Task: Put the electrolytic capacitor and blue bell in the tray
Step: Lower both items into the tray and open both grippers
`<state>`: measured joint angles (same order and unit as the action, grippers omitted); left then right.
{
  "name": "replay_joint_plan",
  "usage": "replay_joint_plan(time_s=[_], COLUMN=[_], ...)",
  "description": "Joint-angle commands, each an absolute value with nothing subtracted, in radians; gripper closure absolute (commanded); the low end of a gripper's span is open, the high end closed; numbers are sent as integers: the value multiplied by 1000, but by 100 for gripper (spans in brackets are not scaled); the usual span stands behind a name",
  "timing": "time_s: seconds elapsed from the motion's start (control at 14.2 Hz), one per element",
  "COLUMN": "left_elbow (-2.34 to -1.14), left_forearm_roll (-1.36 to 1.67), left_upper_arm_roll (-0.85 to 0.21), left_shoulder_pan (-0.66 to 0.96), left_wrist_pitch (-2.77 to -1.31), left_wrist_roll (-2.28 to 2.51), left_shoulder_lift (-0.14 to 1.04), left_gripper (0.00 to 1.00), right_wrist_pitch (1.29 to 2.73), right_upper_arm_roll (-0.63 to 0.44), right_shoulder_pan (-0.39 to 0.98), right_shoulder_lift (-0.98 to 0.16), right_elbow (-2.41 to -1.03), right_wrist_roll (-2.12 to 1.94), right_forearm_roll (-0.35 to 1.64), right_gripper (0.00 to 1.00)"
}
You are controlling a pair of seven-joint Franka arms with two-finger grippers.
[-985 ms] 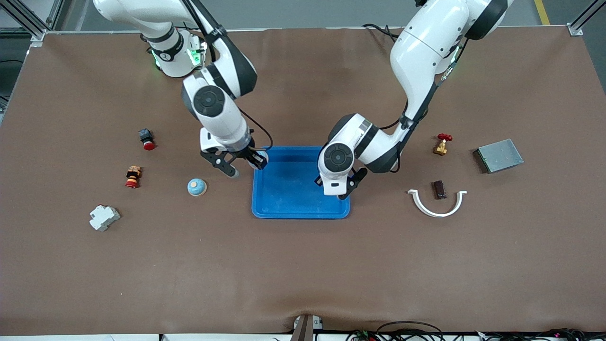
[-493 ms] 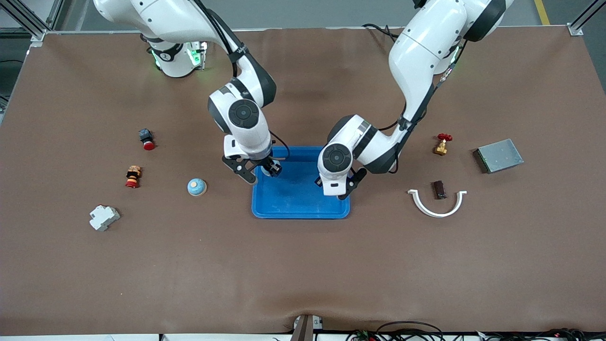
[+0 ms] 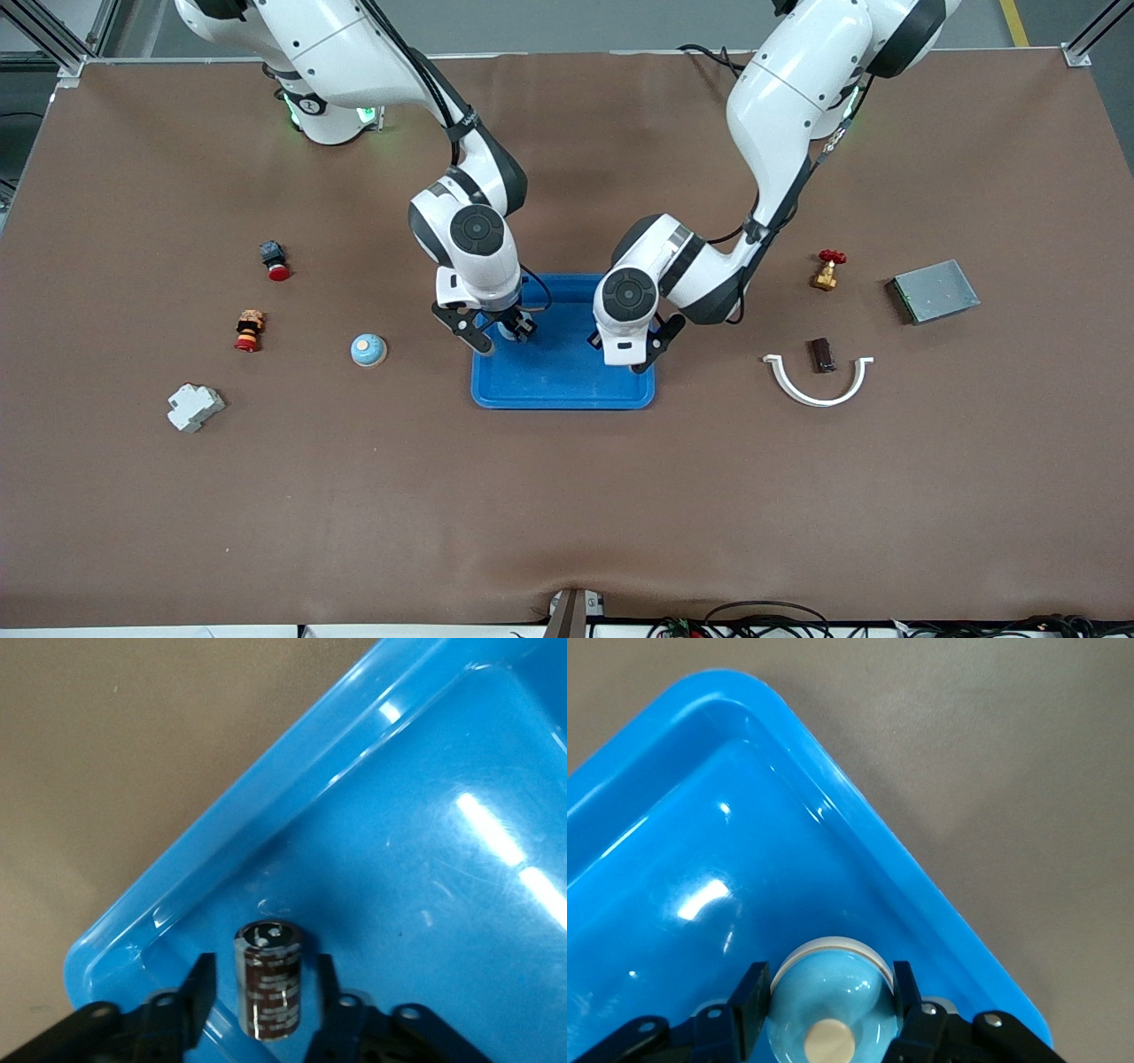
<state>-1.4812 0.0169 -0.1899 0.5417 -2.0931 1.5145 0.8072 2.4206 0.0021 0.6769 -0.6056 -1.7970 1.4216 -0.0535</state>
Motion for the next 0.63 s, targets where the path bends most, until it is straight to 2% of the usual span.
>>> replay_joint_plan(time_s=[0.0, 0.28, 0.56], left_elbow=[-1477, -1474, -1468], left_forearm_roll=[-27, -40, -52], left_upper_arm_roll=[-179, -181, -179], left_shoulder_pan=[560, 558, 532], left_wrist_pitch=[-2102, -2083, -1987], left_wrist_roll=[1540, 1532, 1465], left_shoulder_lift=[801, 773, 720], left_gripper=[0, 0, 0], right_wrist_pitch=[2416, 2418, 2453], right_upper_arm_roll=[-11, -11, -11], right_shoulder_pan=[701, 715, 716], right_shoulder_lift=[-626, -637, -646], right_elbow=[-1770, -1770, -1770], right_wrist_roll=[1471, 1497, 1511], right_forearm_roll=[-93, -95, -103], right_gripper=[100, 100, 100])
